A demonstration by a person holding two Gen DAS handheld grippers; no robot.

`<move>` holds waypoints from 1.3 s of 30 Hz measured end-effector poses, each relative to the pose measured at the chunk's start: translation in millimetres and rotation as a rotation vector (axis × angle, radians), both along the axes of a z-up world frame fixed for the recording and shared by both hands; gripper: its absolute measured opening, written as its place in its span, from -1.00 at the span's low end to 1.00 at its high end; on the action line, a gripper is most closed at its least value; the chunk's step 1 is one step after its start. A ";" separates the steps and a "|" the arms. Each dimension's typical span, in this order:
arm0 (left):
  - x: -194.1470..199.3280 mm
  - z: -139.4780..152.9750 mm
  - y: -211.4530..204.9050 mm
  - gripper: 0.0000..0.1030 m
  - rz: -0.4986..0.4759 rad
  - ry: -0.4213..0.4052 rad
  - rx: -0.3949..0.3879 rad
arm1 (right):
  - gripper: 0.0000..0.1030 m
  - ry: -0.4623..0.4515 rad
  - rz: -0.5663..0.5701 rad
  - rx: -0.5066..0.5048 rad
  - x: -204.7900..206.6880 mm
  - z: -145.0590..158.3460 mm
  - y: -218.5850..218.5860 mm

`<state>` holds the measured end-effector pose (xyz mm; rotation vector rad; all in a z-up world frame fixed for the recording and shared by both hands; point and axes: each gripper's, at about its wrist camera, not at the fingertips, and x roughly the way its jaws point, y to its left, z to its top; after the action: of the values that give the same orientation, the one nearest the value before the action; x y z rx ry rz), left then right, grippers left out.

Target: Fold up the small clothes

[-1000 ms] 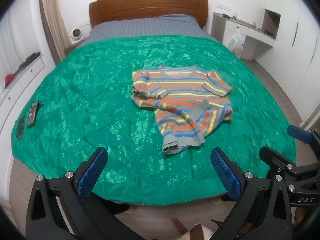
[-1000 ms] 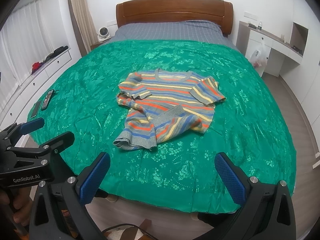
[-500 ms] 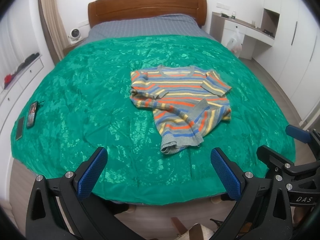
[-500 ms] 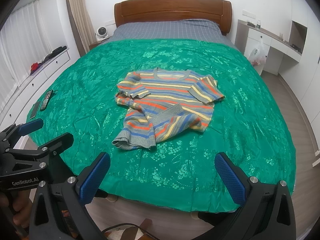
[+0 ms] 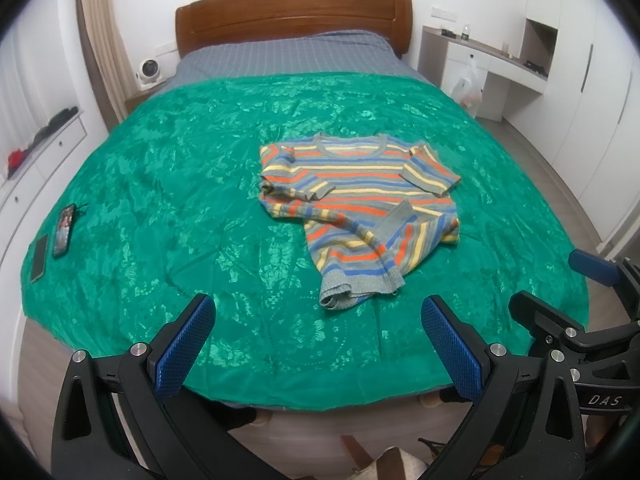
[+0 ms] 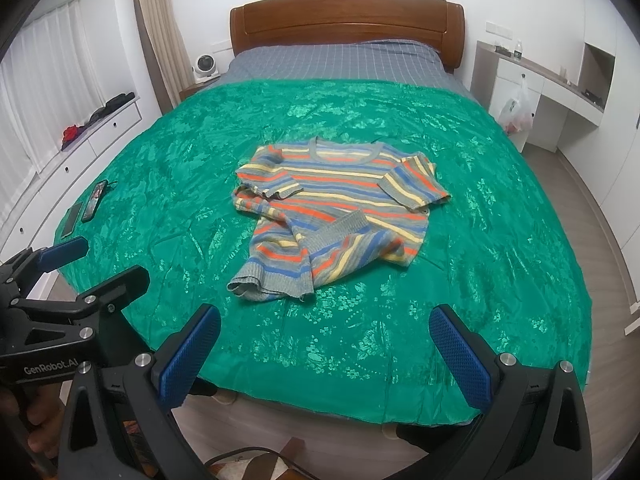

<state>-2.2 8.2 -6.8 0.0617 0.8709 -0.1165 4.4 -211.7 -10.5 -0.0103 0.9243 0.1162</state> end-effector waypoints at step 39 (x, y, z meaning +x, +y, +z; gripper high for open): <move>-0.2 0.4 1.0 0.99 -0.003 0.007 -0.002 | 1.00 0.011 0.000 -0.014 -0.5 -5.1 1.5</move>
<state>-2.4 9.2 -6.4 0.0609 0.8781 -0.1201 3.9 -210.3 -15.6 -0.0229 0.9364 0.1097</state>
